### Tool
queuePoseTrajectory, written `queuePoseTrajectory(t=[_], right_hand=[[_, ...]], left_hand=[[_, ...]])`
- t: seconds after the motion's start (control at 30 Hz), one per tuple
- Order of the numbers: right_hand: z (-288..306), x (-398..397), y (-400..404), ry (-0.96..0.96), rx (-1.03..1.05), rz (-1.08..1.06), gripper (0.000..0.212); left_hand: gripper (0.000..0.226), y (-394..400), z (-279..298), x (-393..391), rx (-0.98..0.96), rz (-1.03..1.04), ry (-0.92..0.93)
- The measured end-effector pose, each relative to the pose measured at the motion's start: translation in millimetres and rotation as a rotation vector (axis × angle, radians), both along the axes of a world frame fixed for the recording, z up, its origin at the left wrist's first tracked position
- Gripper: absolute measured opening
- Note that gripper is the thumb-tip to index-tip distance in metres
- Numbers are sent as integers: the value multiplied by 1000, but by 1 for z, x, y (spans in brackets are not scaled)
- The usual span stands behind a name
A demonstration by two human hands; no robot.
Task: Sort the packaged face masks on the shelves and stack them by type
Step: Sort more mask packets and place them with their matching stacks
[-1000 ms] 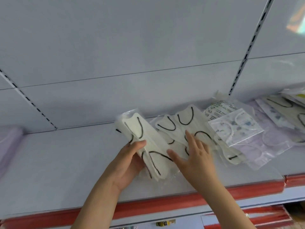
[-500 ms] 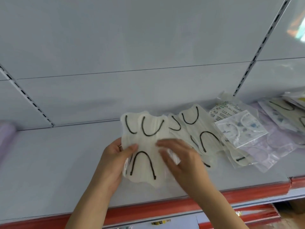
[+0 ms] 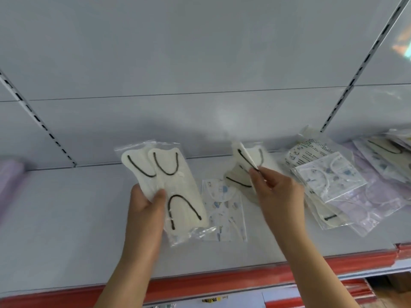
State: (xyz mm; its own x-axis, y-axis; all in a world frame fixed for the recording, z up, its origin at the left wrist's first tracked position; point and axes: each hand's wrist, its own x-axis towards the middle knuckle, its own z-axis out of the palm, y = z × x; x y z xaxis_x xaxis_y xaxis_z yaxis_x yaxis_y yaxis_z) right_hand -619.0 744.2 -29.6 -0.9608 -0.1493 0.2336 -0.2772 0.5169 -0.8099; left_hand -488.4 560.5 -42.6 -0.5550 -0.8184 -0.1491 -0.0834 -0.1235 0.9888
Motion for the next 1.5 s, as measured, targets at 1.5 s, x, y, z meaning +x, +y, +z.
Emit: queuePoseTrajectory(t=[1.5], right_hand=[[-13, 58, -2, 481, 108, 405, 35]], left_hand=[[40, 44, 43, -23, 497, -432, 129]])
